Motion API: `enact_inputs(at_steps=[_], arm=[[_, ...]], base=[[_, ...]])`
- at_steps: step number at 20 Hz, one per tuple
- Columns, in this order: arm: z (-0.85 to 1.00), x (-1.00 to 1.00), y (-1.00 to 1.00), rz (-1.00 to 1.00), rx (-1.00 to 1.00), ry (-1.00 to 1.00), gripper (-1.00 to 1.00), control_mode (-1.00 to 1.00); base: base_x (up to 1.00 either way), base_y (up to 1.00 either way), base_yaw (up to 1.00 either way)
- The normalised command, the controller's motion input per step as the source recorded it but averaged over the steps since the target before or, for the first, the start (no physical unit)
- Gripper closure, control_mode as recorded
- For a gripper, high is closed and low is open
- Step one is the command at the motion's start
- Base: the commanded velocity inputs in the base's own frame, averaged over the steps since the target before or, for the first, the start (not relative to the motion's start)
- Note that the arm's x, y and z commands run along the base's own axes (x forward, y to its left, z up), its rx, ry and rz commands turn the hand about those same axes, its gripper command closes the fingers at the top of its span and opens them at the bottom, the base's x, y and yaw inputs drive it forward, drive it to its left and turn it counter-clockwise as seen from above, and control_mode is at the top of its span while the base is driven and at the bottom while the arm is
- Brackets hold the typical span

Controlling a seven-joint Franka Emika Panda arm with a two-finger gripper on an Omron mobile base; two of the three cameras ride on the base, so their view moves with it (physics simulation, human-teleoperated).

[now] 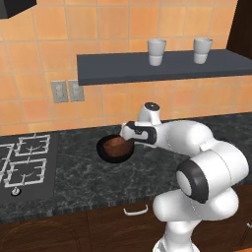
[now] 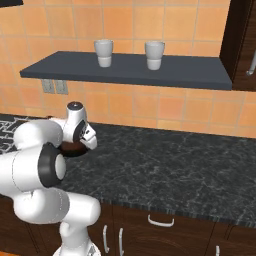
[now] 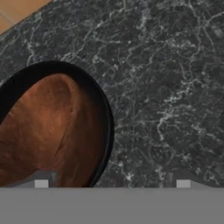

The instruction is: Pick up the bowls on the counter and stack them on top of one another in the open cabinet. Place the smaller bowl on top of the larger bowl.

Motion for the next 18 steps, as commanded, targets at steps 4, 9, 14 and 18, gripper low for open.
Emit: enact_inputs(at_steps=[4,9,14,18], arm=[[-0.51,0.0,0.06,0.0,0.0,0.0,-1.0,-1.0],[-0.43,0.1,0.07,0.0,0.0,0.0,-1.0,-1.0],[-0.05,0.06,0.12,0.0,0.0,0.0,-1.0,-1.0],[-0.23,0.04,0.09,0.0,0.0,0.0,-1.0,-1.0]], base=[[0.0,0.0,0.0],[0.0,0.0,0.0],[0.0,0.0,0.0],[0.0,0.0,0.0]])
